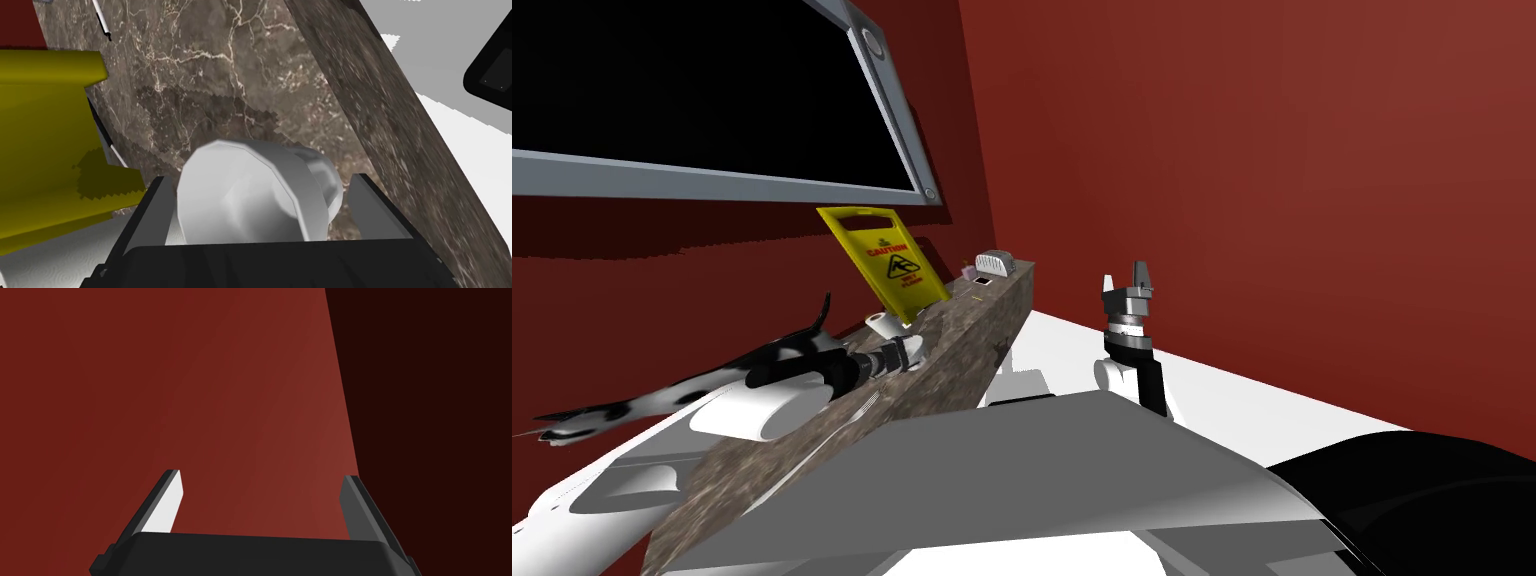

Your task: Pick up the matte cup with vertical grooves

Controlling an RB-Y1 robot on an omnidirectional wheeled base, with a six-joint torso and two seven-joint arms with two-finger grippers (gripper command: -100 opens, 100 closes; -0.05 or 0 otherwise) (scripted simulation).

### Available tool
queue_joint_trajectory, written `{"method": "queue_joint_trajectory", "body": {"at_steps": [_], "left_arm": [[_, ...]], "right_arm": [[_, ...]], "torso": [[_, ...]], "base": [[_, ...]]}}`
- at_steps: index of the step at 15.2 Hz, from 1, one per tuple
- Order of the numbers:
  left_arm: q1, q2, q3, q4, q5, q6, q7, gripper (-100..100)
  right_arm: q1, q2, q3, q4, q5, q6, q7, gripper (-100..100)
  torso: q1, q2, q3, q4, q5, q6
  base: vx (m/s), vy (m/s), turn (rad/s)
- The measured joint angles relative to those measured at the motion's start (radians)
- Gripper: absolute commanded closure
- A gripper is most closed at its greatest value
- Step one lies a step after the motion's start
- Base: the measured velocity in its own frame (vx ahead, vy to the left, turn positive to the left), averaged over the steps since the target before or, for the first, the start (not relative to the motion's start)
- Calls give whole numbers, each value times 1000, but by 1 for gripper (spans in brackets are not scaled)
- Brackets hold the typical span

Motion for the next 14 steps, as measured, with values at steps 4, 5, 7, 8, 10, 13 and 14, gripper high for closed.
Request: {"method": "queue_joint_trajectory", "body": {"at_steps": [4,5,7,8,10,13,14], "left_arm": [[4,34,13,4,42,73,23,-100],[4,44,18,5,54,94,30,-100],[3,61,25,7,74,131,41,-100],[6,66,27,6,82,150,48,-100],[4,86,31,11,104,192,63,-100],[2,105,35,17,128,244,77,-100],[-1,117,38,20,141,265,85,-100]], "right_arm": [[0,0,0,0,0,0,0,0],[0,0,0,0,0,0,0,0],[0,0,0,0,0,0,0,0],[0,0,0,0,0,0,0,0],[0,0,0,0,0,0,0,0],[0,0,0,0,0,0,0,0],[0,0,0,0,0,0,0,0]], "torso": [[1,0,0,0,0,0],[1,0,0,0,0,0],[1,0,0,0,0,0],[1,0,0,0,0,0],[1,-1,0,0,0,0],[1,0,0,0,0,0],[1,0,0,0,0,0]], "base": [[61,-31,53],[55,-20,32],[60,-27,67],[77,-34,102],[70,-31,43],[65,-32,67],[65,-29,59]]}}
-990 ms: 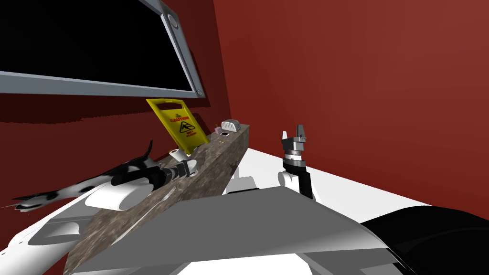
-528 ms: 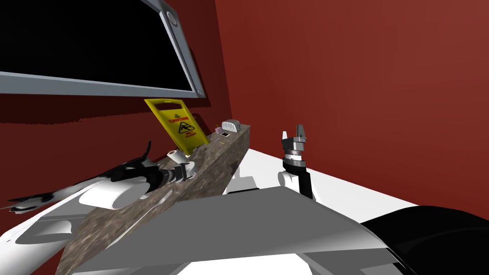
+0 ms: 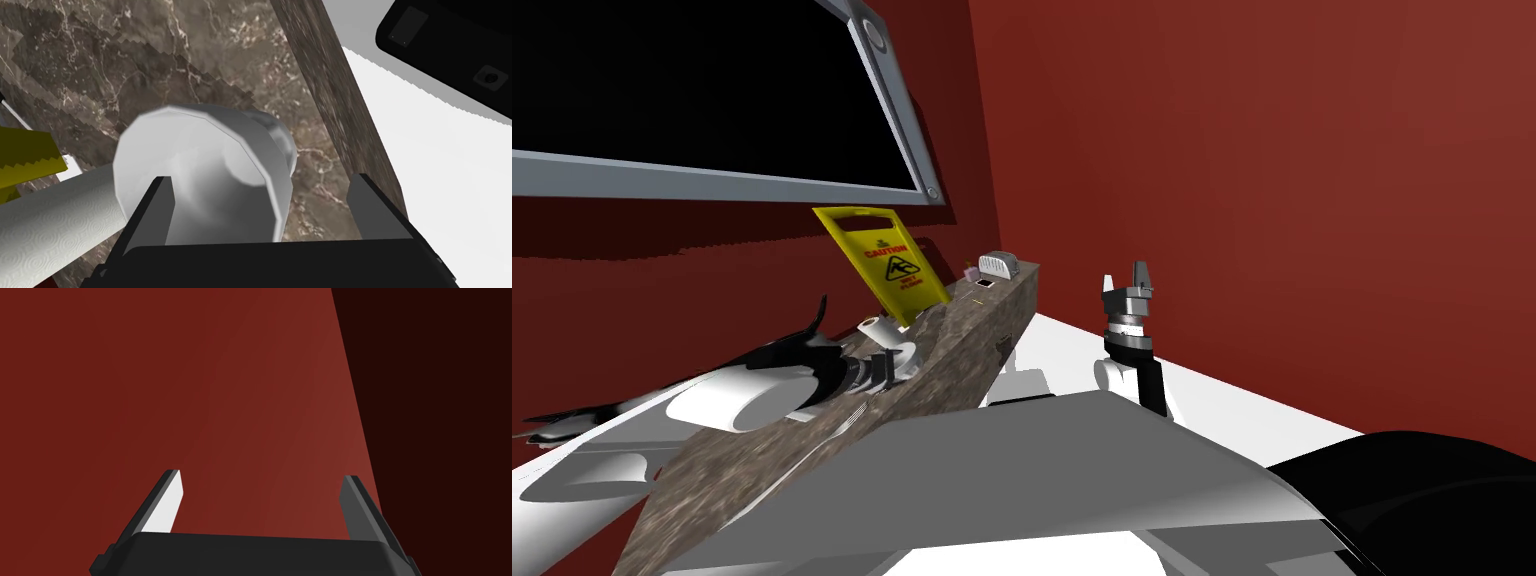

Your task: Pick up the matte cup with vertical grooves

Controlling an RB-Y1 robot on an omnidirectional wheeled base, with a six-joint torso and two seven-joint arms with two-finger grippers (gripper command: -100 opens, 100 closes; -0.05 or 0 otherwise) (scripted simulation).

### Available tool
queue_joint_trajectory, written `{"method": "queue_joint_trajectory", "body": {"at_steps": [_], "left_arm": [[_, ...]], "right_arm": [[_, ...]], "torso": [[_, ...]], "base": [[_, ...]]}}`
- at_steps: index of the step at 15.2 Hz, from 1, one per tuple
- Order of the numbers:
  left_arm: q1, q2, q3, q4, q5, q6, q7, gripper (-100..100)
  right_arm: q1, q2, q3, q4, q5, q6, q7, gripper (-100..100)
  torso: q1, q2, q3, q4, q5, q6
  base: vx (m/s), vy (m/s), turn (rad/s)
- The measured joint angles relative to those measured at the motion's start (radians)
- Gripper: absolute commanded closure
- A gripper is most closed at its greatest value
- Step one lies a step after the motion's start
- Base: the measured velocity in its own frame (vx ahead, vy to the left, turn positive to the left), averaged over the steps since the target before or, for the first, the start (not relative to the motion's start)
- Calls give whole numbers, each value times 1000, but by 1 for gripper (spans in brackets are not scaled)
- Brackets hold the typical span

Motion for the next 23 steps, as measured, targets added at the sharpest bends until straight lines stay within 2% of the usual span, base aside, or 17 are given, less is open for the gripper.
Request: {"method": "queue_joint_trajectory", "body": {"at_steps": [4,11,13,16,17,22,23], "left_arm": [[11,32,21,2,44,77,21,-100],[6,81,37,13,105,196,58,-100],[4,77,34,21,102,199,57,-100],[-2,48,7,64,72,169,29,-100],[-2,46,5,68,69,165,25,100],[-2,46,5,68,70,165,26,100],[0,53,9,55,76,171,32,100]], "right_arm": [[0,0,0,0,0,0,0,0],[0,0,0,0,0,0,0,0],[0,0,0,0,0,0,0,0],[0,0,0,0,0,0,0,0],[0,0,0,0,0,0,0,0],[0,0,0,0,0,0,0,0],[0,0,0,0,0,0,0,0]], "torso": [[0,0,0,0,0,0],[1,1,0,0,0,0],[1,3,1,0,1,0],[1,6,3,1,1,0],[2,6,4,1,0,0],[3,5,3,1,1,1],[3,5,3,1,0,0]], "base": [[68,-32,58],[56,-22,44],[0,-17,-61],[-20,-20,-51],[0,0,0],[2,2,17],[19,24,101]]}}
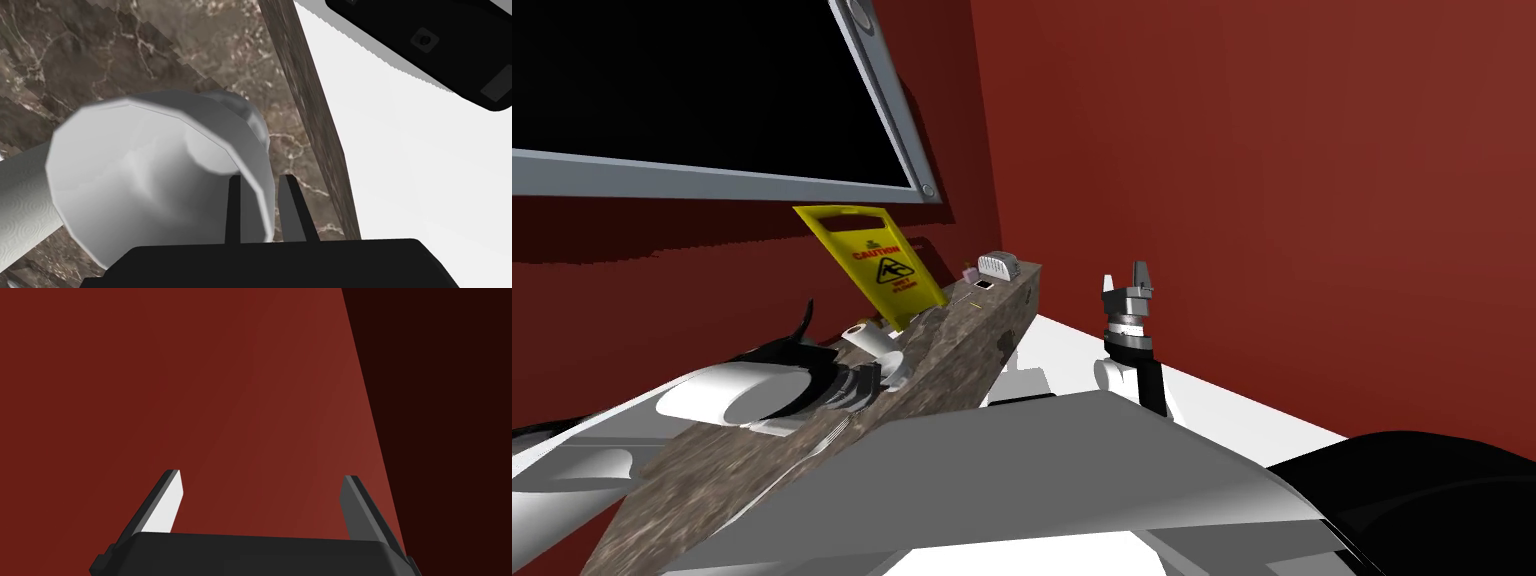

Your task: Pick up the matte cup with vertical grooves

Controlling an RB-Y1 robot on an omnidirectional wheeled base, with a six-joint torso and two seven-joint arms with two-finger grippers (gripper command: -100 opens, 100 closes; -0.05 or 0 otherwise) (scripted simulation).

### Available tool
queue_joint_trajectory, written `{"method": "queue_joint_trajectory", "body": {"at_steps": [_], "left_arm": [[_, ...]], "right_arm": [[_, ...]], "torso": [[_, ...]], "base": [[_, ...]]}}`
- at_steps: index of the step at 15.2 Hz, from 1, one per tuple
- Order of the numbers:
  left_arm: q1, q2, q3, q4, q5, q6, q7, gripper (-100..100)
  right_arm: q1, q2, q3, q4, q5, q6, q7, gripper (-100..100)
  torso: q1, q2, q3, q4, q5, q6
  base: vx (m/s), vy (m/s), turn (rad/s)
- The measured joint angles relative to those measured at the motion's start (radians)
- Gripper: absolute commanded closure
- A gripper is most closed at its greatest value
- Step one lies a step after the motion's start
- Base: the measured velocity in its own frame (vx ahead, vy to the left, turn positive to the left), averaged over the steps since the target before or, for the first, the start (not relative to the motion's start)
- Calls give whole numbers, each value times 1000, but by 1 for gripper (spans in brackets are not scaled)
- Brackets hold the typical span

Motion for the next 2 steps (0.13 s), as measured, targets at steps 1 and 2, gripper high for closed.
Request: {"method": "queue_joint_trajectory", "body": {"at_steps": [1,2], "left_arm": [[2,9,8,-15,9,9,9,100],[0,18,13,-24,18,18,17,100]], "right_arm": [[0,0,0,0,0,0,0,0],[0,0,0,0,0,0,0,0]], "torso": [[0,0,0,0,0,0],[1,-1,0,0,0,0]], "base": [[21,28,66],[12,17,18]]}}
